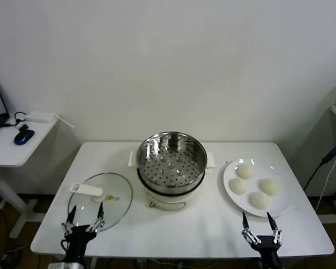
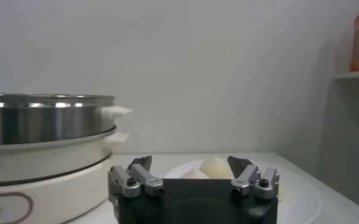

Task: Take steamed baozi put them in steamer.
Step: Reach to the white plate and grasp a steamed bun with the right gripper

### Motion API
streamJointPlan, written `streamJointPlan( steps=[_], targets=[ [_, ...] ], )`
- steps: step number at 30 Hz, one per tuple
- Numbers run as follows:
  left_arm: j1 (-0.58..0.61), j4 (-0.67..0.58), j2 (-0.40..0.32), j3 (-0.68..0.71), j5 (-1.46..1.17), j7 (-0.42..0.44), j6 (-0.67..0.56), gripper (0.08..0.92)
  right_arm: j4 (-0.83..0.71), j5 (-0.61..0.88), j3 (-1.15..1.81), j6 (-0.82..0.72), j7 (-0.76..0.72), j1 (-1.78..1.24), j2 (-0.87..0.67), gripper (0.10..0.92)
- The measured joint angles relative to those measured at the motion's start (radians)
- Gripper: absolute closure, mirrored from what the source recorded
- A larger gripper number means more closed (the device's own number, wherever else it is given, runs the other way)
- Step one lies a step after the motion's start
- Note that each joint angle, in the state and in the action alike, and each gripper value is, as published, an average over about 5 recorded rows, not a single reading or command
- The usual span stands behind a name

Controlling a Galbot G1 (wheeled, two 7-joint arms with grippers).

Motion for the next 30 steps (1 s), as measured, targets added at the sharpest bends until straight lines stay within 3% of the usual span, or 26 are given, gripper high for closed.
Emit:
streamJointPlan(
  steps=[10,18,23,30],
  targets=[
    [0.002,-0.005,0.016,0.000,0.001,0.000,-0.001,0.177,0.021,-0.011,-0.008,-0.369,-0.025,0.225,-0.189,0.203],
    [-0.002,0.007,0.022,0.007,0.003,0.000,-0.014,0.177,-0.032,-0.043,-0.133,-0.632,-0.224,0.467,-0.505,0.203],
    [-0.006,0.017,0.028,0.011,0.007,0.001,-0.021,0.177,-0.107,-0.113,-0.303,-0.673,-0.406,0.666,-0.690,0.203],
    [-0.007,0.032,0.034,0.026,0.029,0.005,-0.033,0.177,-0.246,-0.235,-0.641,-0.604,-0.659,1.013,-0.840,0.203]
  ],
)
